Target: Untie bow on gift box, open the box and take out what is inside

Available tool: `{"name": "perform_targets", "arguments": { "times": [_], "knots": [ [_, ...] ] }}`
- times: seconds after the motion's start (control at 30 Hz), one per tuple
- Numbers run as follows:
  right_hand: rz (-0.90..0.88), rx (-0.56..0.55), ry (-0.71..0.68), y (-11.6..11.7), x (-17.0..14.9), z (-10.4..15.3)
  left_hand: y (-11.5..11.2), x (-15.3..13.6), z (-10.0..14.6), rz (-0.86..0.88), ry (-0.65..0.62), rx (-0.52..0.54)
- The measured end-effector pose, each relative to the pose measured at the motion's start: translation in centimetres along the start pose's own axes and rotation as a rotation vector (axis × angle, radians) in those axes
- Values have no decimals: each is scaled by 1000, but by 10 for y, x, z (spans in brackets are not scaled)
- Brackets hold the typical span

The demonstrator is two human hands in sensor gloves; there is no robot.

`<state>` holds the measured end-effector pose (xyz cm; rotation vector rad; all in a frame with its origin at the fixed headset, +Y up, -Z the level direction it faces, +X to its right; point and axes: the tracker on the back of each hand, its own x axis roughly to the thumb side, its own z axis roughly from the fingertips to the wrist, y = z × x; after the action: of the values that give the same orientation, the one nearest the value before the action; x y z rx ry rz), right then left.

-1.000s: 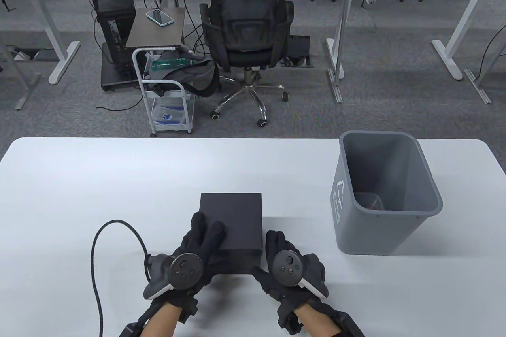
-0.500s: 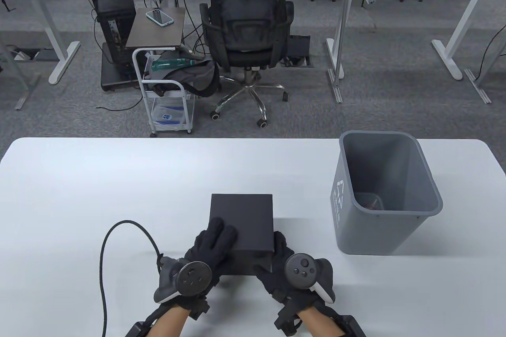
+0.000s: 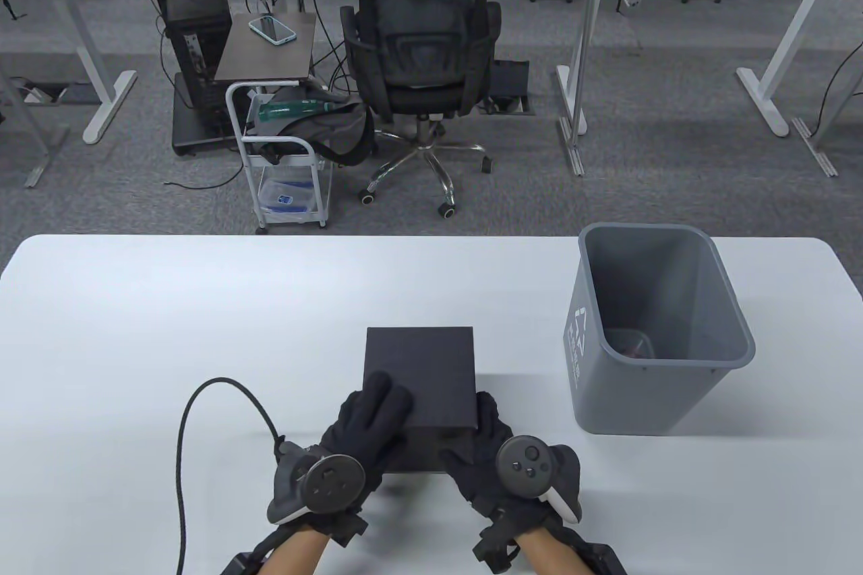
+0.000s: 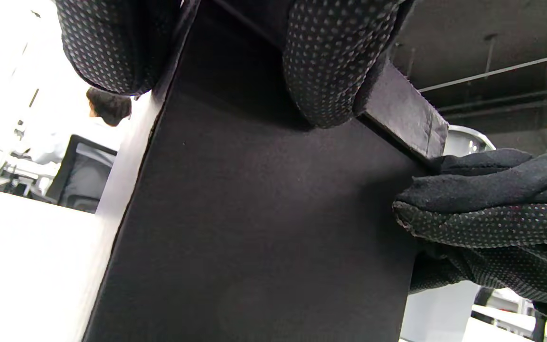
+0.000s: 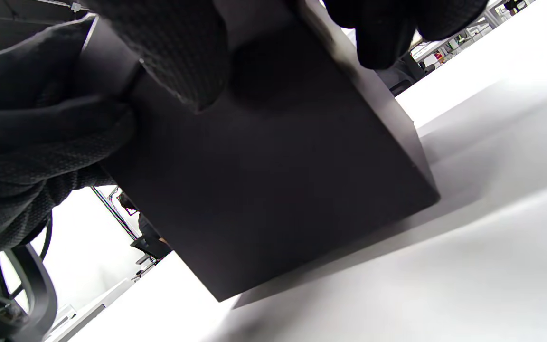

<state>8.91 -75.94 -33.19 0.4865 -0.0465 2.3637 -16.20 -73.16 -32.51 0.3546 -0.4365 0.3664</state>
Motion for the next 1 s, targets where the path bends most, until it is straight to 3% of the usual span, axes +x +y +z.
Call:
{"name": "perform_targets", "arguments": {
  "times": [0.37,0.6,0.8,1.0],
  "knots": [
    [-6,-48,-11,-5,4,3,6,3,0,-18,-8,33],
    [33,-102,-47,-7,8,6,28,5,7,-50,-30,197],
    [-2,-108,-52,-10,5,3,74,-30,28,137,163,358],
    [-26,-113,-47,-10,4,3,85,-85,44,349,465,428]
  ]
}}
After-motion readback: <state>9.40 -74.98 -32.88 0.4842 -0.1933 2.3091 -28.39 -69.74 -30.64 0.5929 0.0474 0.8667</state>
